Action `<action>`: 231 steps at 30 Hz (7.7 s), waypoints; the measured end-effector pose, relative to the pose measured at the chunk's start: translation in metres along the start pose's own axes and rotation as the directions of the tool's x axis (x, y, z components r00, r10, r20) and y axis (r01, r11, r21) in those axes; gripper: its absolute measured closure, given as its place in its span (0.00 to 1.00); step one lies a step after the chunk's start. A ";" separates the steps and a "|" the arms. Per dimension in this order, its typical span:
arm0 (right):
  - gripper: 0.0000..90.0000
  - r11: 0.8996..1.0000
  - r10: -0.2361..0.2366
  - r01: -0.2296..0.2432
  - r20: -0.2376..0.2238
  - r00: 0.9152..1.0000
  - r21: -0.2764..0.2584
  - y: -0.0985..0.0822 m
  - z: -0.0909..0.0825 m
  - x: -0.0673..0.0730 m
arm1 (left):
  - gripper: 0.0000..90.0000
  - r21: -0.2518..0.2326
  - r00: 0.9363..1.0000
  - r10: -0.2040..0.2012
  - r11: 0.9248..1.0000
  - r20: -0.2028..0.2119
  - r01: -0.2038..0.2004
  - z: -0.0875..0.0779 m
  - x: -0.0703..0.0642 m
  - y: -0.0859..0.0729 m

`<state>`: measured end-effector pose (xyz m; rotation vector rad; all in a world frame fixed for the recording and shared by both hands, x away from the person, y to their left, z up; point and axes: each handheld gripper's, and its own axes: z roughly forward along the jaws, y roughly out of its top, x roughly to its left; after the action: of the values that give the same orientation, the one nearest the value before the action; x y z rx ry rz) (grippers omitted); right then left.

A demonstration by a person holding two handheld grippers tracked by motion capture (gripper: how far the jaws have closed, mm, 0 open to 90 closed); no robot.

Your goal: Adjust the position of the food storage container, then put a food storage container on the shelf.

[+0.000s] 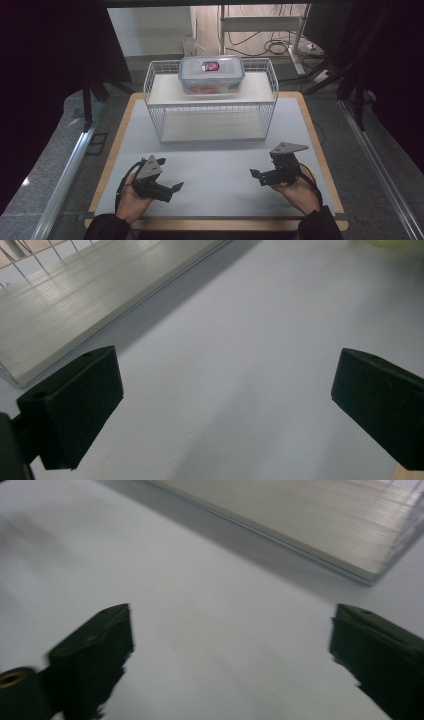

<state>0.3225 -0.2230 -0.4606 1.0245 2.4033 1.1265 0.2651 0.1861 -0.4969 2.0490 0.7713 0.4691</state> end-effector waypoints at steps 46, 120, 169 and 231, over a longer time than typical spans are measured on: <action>1.00 0.942 0.293 -0.332 0.378 0.878 0.041 -0.097 -0.092 -0.065 | 0.02 0.029 1.000 -0.001 1.000 0.007 0.001 0.004 -0.002 -0.001; 1.00 0.952 0.221 -0.202 -0.059 0.974 0.231 -0.038 0.032 -0.015 | 0.02 0.072 1.000 0.011 0.997 0.018 -0.012 0.009 -0.002 -0.003; 0.67 0.990 -0.027 0.027 -0.001 1.000 0.137 -0.011 0.041 -0.004 | 0.03 0.166 0.998 0.041 0.986 -0.048 -0.033 0.011 0.005 -0.014; 0.22 0.992 0.114 -0.098 -0.223 0.968 0.082 0.016 0.046 0.006 | 0.03 0.151 0.997 0.053 0.987 -0.059 -0.044 0.012 0.005 -0.019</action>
<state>0.3499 -0.1862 -0.4787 1.1133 2.6095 1.2665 0.2689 0.1902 -0.5186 2.2059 0.8172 0.5190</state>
